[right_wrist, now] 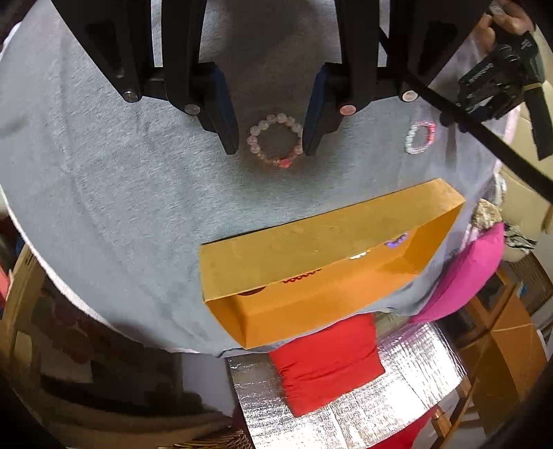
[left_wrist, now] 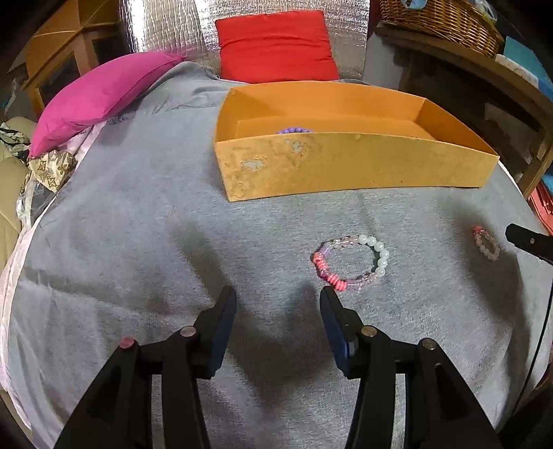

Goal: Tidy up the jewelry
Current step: 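Move both tools toward the pink-and-white bead bracelet on the cloth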

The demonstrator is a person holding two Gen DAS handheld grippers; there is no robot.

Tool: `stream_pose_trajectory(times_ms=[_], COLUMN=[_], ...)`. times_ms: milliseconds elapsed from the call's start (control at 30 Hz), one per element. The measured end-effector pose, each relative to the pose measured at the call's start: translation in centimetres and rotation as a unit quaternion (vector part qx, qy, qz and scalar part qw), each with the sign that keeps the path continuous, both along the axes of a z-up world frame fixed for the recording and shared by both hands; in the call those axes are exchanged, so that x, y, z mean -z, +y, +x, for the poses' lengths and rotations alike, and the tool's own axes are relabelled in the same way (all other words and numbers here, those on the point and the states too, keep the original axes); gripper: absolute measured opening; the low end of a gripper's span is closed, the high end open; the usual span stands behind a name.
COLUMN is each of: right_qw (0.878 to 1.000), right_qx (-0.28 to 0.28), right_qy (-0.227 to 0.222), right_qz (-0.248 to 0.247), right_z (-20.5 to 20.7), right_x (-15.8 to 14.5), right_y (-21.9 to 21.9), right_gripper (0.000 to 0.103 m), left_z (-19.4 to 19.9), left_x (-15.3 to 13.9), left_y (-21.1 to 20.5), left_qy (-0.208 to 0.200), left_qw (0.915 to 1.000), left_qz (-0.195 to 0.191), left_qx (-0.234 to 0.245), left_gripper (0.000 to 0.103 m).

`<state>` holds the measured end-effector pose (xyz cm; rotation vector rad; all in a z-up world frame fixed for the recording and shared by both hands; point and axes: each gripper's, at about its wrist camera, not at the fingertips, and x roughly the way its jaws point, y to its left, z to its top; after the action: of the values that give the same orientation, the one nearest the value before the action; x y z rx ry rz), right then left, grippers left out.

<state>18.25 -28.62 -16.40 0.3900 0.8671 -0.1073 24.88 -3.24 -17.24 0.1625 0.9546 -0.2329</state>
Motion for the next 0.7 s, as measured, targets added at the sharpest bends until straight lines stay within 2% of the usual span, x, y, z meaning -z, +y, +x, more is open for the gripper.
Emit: stream_pose_trajectory(times_ms=[233, 500, 700], right_qw=[1.000, 1.000, 1.000], right_qx=[0.021, 0.015, 0.023], right_qy=[0.001, -0.001, 0.006], right_qz=[0.019, 0.006, 0.012], right_z=[0.0, 0.4, 0.3], right_x=[0.0, -0.6, -0.1], right_y=[-0.3, 1.2, 0.5], right_gripper=[0.042, 0.042, 0.042], left_z=[-0.1, -0.6, -0.6], left_x=[-0.4, -1.1, -1.3], left_y=[0.5, 0.8, 0.5], left_qy=[-0.006, -0.021, -0.026], left_qw=[1.0000, 0.9998, 0.9996], left_qz=[0.000, 0.006, 0.010], left_qx=[-0.004, -0.004, -0.006], left_gripper=[0.051, 0.053, 0.053])
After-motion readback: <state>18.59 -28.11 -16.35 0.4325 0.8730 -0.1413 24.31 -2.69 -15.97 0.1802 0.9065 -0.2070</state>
